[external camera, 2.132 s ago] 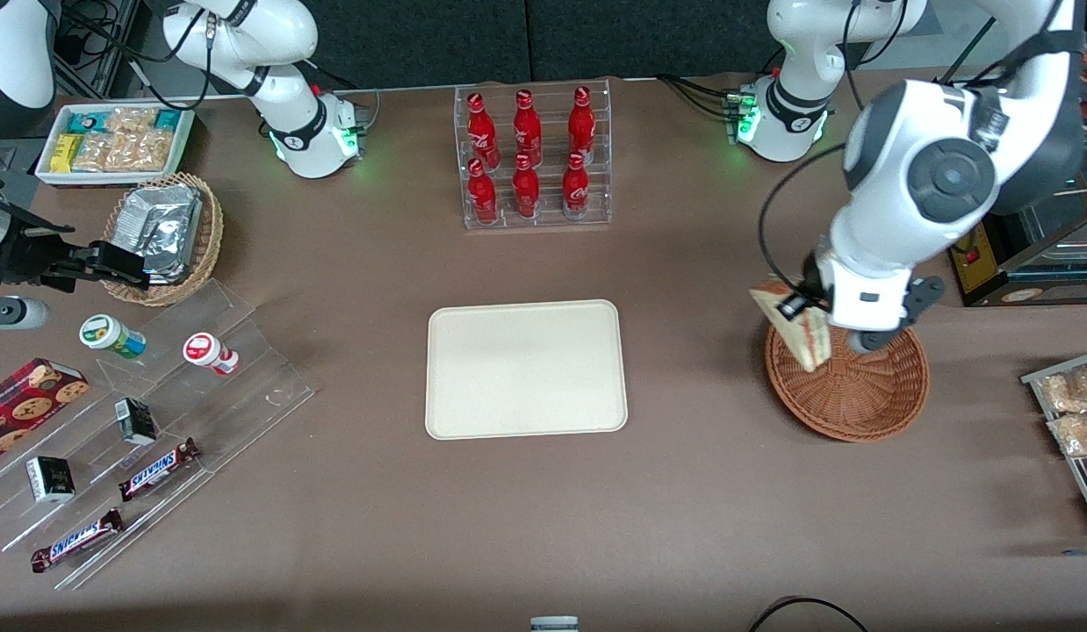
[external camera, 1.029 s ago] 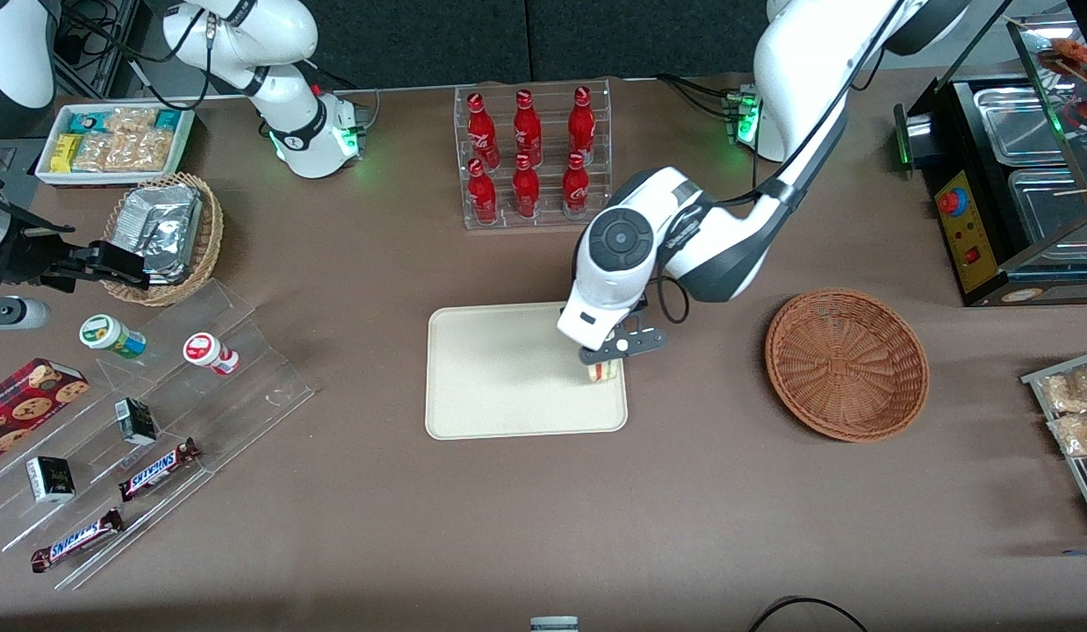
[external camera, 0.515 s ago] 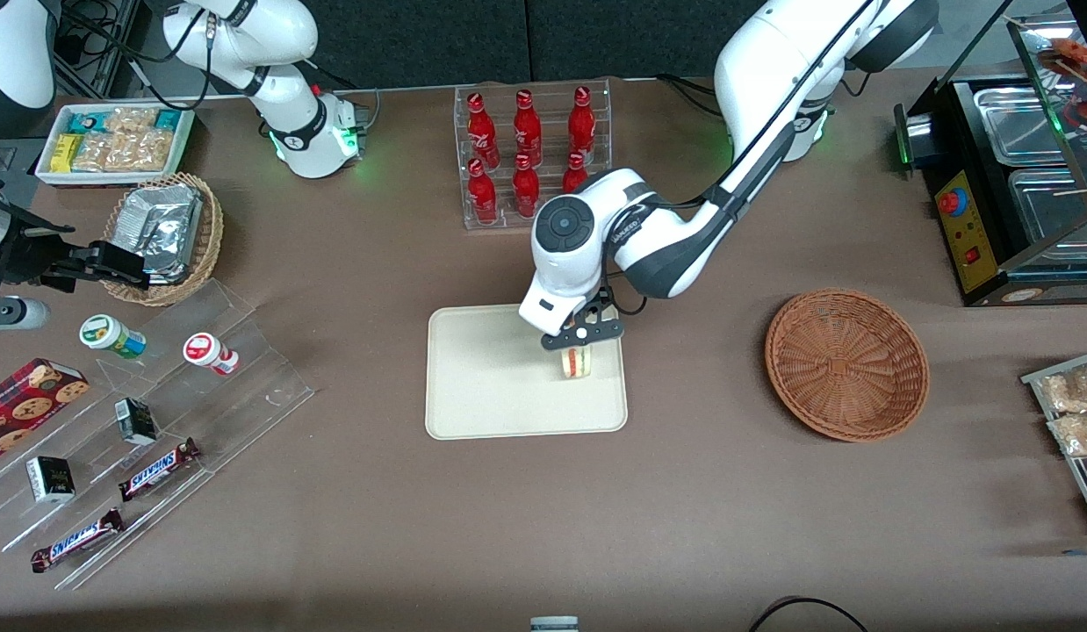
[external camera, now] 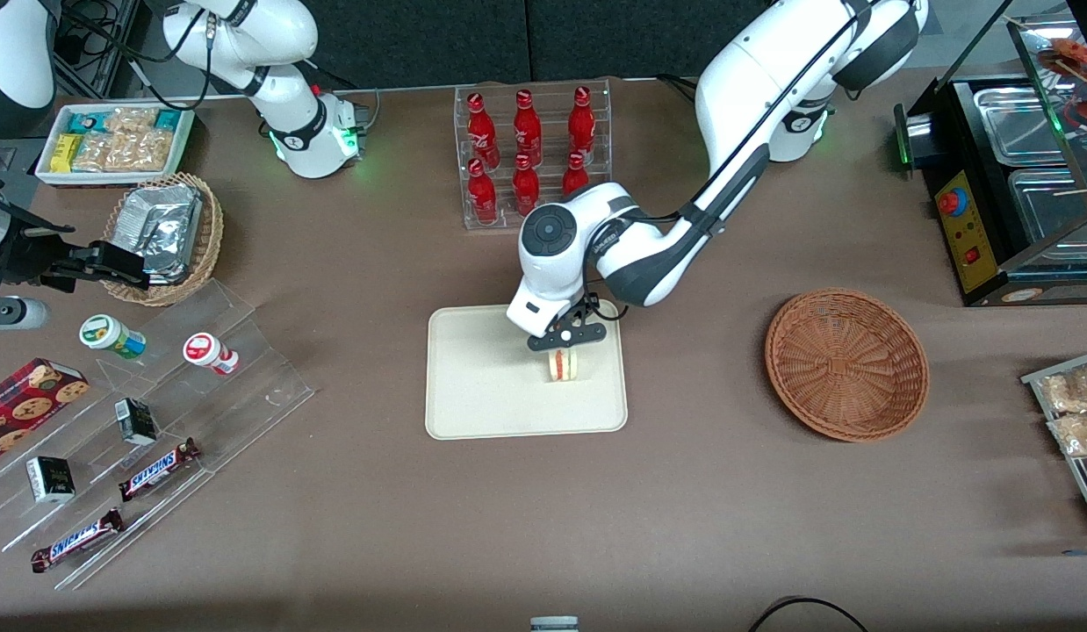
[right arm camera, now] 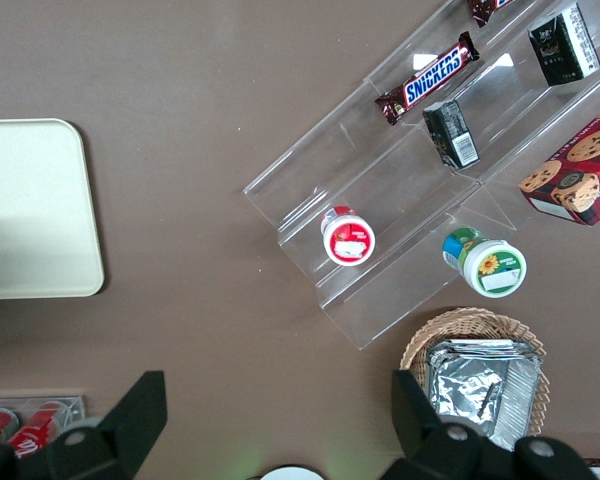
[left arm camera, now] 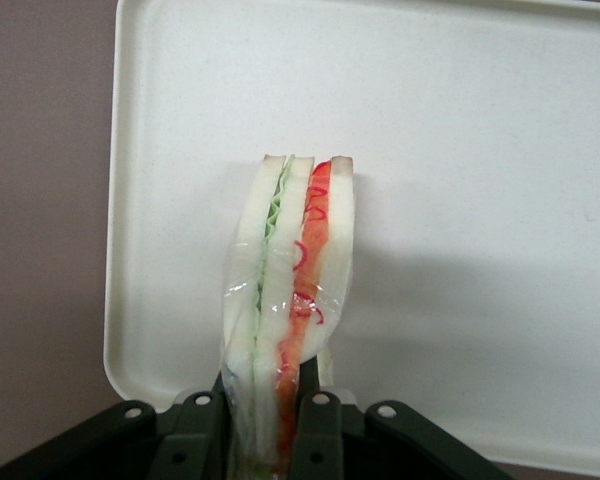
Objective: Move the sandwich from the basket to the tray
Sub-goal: 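Lower the sandwich onto the tray center with the left gripper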
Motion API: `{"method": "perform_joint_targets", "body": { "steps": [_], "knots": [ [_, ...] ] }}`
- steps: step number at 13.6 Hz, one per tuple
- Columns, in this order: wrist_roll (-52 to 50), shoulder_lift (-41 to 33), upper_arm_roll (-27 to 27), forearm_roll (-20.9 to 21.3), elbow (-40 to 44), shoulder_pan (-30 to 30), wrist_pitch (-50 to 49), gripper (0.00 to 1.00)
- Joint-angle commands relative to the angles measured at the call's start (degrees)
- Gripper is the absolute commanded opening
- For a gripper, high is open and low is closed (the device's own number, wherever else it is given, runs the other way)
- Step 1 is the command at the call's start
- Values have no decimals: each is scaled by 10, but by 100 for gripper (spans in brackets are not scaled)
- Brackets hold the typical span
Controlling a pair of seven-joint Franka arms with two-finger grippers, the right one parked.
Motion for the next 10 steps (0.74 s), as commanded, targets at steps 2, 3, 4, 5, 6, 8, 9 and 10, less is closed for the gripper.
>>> {"method": "perform_joint_targets", "body": {
  "steps": [2, 3, 4, 5, 6, 8, 9, 10],
  "knots": [
    [-26, 23, 3, 30, 23, -16, 14, 24],
    [-27, 33, 3, 36, 30, -16, 23, 24],
    [-32, 37, 3, 41, 38, -16, 26, 24],
    [-36, 42, 3, 42, 46, -17, 26, 24],
    [-37, 43, 3, 46, 47, -20, 26, 25],
    [-39, 45, 3, 50, 47, -24, 26, 30],
    [-38, 46, 3, 51, 47, -24, 26, 37],
    [-37, 46, 3, 52, 47, -25, 26, 77]
  ]
}}
